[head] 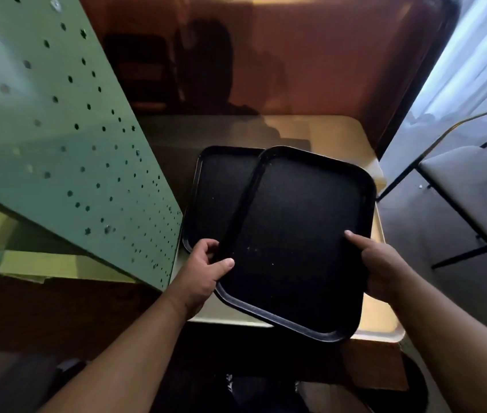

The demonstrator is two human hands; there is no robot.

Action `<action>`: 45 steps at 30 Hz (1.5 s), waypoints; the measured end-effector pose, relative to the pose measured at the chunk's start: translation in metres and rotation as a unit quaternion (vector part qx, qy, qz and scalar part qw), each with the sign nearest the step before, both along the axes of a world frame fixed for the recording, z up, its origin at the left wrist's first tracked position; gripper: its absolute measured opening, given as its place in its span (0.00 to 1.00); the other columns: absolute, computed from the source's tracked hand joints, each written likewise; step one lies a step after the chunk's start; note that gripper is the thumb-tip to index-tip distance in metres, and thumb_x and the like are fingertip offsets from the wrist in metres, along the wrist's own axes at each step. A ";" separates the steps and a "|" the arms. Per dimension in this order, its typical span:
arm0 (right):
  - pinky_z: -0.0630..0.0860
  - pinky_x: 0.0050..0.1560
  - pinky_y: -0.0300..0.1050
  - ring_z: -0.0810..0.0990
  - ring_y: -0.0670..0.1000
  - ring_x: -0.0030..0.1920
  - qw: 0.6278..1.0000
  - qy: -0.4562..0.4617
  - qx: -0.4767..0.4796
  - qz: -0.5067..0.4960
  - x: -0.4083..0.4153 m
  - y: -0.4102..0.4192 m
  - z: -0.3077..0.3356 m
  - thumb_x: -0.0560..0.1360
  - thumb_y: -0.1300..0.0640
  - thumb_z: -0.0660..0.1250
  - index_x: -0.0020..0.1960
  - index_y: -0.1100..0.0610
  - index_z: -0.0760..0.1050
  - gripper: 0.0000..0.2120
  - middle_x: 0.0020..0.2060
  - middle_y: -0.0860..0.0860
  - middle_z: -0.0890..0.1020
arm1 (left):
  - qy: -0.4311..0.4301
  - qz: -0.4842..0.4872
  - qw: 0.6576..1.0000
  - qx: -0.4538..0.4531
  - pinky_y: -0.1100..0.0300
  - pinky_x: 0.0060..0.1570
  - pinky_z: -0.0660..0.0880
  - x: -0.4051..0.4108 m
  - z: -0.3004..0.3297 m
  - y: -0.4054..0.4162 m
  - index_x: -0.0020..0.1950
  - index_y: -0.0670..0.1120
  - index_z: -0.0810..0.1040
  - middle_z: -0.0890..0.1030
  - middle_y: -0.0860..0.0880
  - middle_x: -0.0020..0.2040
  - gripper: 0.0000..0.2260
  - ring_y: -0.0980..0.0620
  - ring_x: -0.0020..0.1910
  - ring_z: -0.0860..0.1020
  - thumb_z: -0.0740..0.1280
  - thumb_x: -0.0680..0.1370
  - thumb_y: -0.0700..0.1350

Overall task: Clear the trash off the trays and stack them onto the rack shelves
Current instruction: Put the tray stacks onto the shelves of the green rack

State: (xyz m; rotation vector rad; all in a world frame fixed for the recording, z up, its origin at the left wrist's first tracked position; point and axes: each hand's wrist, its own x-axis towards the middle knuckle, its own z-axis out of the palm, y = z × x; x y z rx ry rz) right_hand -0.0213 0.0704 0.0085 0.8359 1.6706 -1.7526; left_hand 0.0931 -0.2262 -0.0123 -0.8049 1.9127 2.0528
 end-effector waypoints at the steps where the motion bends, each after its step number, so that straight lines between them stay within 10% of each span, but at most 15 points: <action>1: 0.82 0.56 0.58 0.86 0.63 0.57 1.000 -0.015 -0.003 0.013 -0.003 0.001 -0.003 0.84 0.52 0.64 0.71 0.63 0.74 0.20 0.58 0.61 0.87 | -0.001 -0.023 0.999 -0.038 0.46 0.69 0.74 -0.003 -0.003 -0.003 0.63 0.53 0.72 0.77 0.43 0.66 0.15 0.46 0.65 0.78 0.69 0.81 0.38; 10: 0.83 0.54 0.59 0.86 0.61 0.55 0.998 0.035 0.013 -0.049 -0.029 -0.012 -0.015 0.84 0.49 0.63 0.71 0.59 0.73 0.20 0.57 0.59 0.85 | -0.049 0.030 0.982 -0.183 0.54 0.49 0.75 -0.062 -0.003 -0.018 0.52 0.48 0.81 0.84 0.46 0.51 0.20 0.48 0.52 0.80 0.56 0.85 0.59; 13: 0.80 0.63 0.63 0.86 0.61 0.56 0.998 0.031 0.026 -0.052 -0.044 -0.005 -0.022 0.83 0.47 0.66 0.69 0.58 0.75 0.20 0.56 0.58 0.87 | -0.160 -0.066 0.891 -0.419 0.48 0.58 0.75 -0.098 -0.024 -0.038 0.65 0.44 0.77 0.79 0.40 0.64 0.16 0.40 0.60 0.78 0.64 0.81 0.51; 16: 0.80 0.64 0.64 0.86 0.62 0.57 0.998 0.037 0.028 -0.052 -0.055 0.001 -0.028 0.82 0.46 0.66 0.65 0.55 0.76 0.17 0.58 0.57 0.86 | -0.309 -0.166 0.809 -0.471 0.45 0.67 0.74 -0.115 -0.050 -0.043 0.78 0.38 0.59 0.67 0.36 0.75 0.36 0.36 0.71 0.72 0.72 0.76 0.48; 26: 0.81 0.61 0.64 0.89 0.61 0.51 0.996 0.026 0.041 -0.069 -0.061 0.021 -0.046 0.83 0.47 0.65 0.59 0.53 0.78 0.11 0.51 0.57 0.89 | -0.339 -0.197 0.732 -0.557 0.43 0.73 0.66 -0.098 -0.088 -0.009 0.81 0.38 0.49 0.54 0.37 0.81 0.38 0.36 0.77 0.59 0.66 0.78 0.48; 36: 0.81 0.62 0.64 0.87 0.61 0.54 0.996 0.024 0.037 -0.082 -0.065 0.013 -0.044 0.83 0.48 0.65 0.62 0.54 0.77 0.12 0.55 0.57 0.87 | -0.287 0.020 0.854 -0.433 0.43 0.58 0.77 -0.093 -0.097 -0.013 0.74 0.41 0.60 0.58 0.37 0.74 0.36 0.33 0.66 0.70 0.76 0.72 0.39; 45: 0.79 0.64 0.64 0.85 0.62 0.57 0.997 0.006 0.027 -0.065 -0.060 0.011 -0.041 0.84 0.48 0.63 0.71 0.57 0.74 0.19 0.57 0.58 0.86 | -0.273 0.177 0.881 -0.344 0.45 0.59 0.77 -0.086 -0.085 -0.015 0.74 0.39 0.66 0.67 0.34 0.73 0.30 0.34 0.69 0.71 0.72 0.74 0.34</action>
